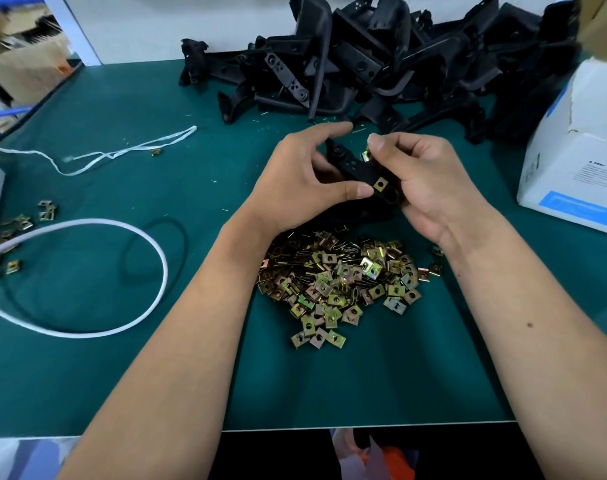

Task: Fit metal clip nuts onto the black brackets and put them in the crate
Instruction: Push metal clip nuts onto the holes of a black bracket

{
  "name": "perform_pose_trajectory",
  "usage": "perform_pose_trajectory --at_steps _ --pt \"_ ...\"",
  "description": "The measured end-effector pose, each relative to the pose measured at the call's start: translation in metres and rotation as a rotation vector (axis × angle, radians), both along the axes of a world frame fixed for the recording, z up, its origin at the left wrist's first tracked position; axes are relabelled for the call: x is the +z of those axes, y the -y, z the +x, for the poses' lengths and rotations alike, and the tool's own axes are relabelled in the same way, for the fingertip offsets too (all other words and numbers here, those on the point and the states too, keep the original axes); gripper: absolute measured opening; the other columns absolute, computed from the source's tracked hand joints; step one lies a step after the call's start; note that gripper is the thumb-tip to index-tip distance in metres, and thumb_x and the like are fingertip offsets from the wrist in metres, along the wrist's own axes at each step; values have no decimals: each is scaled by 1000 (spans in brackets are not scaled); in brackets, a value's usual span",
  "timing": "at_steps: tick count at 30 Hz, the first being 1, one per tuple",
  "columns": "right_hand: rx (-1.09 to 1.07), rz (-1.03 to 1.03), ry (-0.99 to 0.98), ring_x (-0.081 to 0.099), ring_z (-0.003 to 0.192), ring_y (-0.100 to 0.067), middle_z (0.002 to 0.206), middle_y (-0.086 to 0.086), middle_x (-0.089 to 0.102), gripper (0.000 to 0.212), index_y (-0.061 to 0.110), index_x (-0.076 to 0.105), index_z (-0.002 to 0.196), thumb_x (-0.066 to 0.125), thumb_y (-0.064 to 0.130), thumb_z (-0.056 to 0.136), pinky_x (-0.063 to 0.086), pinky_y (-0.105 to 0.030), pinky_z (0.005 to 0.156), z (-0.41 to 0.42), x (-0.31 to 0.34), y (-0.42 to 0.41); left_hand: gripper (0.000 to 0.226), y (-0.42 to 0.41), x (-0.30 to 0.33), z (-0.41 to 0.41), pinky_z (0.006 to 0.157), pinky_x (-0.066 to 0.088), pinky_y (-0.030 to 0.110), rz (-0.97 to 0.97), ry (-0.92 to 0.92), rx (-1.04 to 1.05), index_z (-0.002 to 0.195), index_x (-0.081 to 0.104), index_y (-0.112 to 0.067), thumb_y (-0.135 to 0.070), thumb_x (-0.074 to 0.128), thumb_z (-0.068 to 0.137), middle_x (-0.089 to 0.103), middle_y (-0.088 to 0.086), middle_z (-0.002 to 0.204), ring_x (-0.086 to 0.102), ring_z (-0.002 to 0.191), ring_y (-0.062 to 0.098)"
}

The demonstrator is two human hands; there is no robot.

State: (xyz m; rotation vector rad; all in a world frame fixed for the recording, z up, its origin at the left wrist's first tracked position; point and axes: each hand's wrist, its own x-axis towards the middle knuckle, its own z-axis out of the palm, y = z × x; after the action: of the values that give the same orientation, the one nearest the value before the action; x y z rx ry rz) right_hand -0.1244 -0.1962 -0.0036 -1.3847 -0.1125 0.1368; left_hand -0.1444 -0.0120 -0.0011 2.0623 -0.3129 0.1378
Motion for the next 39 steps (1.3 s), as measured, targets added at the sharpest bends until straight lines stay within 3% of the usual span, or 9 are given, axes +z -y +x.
perform_pose_trajectory --at_steps 12,16,22,29,32,36,39 --pt "-178 -189 152 68 66 -13 69 -1 73 11 11 77 83 82 20 86 56 -28 64 5 -6 -2 92 2 -4 2 90 60 45 23 23 -44 149 50 -20 -38 93 69 78 -2 81 75 83 8" --pt "-189 -241 191 71 68 -13 72 -1 76 10 16 78 80 84 22 84 56 -26 65 4 -5 -3 91 3 -4 3 88 59 37 51 35 -29 149 51 -20 -38 93 70 77 -2 79 74 81 8" --pt "-203 -347 238 73 68 -13 73 -1 77 10 22 78 77 85 26 83 58 -26 66 3 -3 -5 90 4 -5 3 89 60 46 38 8 -14 149 51 -20 -37 93 71 76 2 87 74 84 15" --pt "-240 -361 216 73 77 -5 76 4 77 25 20 79 78 70 35 96 54 -20 75 -3 -2 -11 82 5 -9 6 74 58 27 24 4 12 144 55 -18 -36 92 74 76 -1 73 72 68 7" --pt "-254 -329 177 74 81 -6 77 6 78 30 19 79 77 65 36 99 55 -24 82 -4 -1 -13 79 6 -10 6 69 55 21 17 -9 18 142 56 -17 -34 91 74 76 -7 73 73 67 5" --pt "-258 -331 152 74 85 -5 78 7 78 30 21 79 76 65 34 99 56 -28 86 -7 -2 -18 75 6 -10 7 77 60 31 15 -13 37 139 58 -16 -34 91 74 77 -2 79 74 73 9" --pt "-266 -345 161 73 83 -4 75 8 77 30 22 78 75 65 33 99 56 -25 81 -9 -2 -20 71 7 -10 7 87 61 40 1 -23 55 135 61 -15 -34 91 74 76 -1 92 74 82 11"
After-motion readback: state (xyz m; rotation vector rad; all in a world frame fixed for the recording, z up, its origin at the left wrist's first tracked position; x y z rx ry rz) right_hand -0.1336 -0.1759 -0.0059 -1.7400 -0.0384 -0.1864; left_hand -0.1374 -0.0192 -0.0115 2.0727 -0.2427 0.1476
